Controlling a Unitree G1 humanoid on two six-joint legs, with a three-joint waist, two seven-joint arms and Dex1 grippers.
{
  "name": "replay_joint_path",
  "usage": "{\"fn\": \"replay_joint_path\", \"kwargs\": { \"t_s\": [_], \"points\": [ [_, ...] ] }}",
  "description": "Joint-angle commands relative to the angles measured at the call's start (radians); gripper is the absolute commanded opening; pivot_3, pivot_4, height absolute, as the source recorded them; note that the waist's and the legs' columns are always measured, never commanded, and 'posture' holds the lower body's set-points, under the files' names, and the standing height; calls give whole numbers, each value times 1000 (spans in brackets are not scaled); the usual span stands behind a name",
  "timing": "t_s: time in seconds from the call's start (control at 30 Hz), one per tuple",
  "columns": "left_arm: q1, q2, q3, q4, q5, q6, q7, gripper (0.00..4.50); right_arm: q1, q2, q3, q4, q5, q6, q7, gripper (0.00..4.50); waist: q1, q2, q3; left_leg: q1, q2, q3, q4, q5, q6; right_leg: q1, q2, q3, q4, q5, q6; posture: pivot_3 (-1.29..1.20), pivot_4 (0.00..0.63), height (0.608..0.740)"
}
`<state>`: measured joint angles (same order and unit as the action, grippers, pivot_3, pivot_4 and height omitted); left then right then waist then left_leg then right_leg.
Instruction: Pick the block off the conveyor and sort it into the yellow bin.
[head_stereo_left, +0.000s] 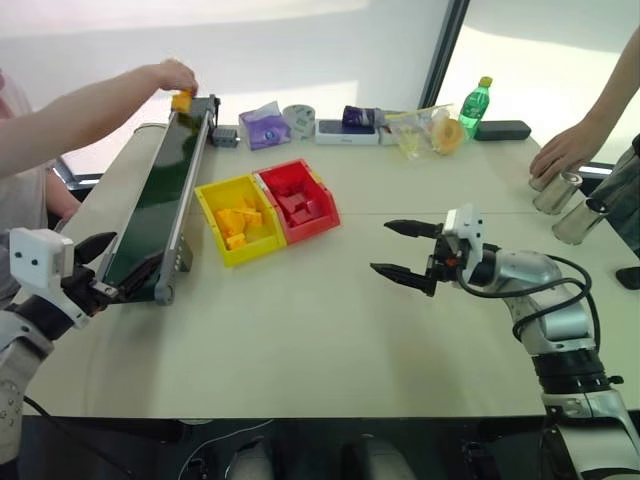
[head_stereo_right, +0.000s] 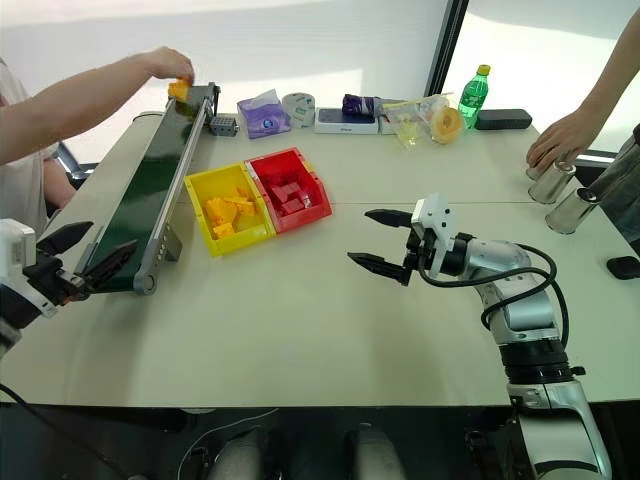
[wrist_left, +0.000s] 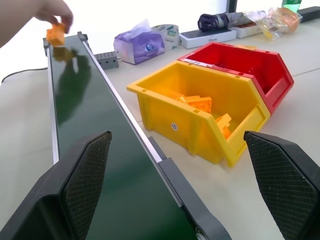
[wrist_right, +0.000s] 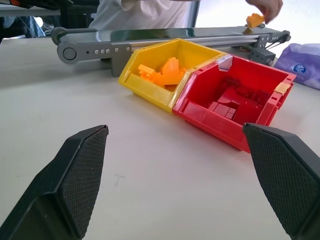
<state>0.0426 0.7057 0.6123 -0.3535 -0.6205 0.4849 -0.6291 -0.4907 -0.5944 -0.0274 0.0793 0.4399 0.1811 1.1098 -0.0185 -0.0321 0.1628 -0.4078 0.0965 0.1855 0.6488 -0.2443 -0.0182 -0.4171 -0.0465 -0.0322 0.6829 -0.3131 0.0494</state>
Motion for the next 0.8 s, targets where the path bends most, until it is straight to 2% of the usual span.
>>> {"fn": "replay_joint_path", "kwargs": {
  "t_s": [0.03, 0.5, 0.8],
  "points": [
    [1, -5, 12, -9, 7, -30, 6, 4474, -15, -8, -25, -12, 8, -17, 8, 4500, 0, 0, 0, 0, 0, 0, 0, 0, 0, 0, 0, 0, 0, 0, 0, 0, 150, 740],
    [2, -22, 5, -2, 6, -46, 12, 4474, -19, -8, -22, -31, 8, -6, -2, 4500, 0, 0, 0, 0, 0, 0, 0, 0, 0, 0, 0, 0, 0, 0, 0, 0, 150, 740],
    [63, -104, 71, -50, -8, -112, 66, 4474, -29, -3, -19, -13, 7, -8, 3, 4500, -1, 0, 0, 0, 0, 0, 0, 0, 0, 0, 0, 0, 0, 0, 0, 0, 150, 740]
  ]
}}
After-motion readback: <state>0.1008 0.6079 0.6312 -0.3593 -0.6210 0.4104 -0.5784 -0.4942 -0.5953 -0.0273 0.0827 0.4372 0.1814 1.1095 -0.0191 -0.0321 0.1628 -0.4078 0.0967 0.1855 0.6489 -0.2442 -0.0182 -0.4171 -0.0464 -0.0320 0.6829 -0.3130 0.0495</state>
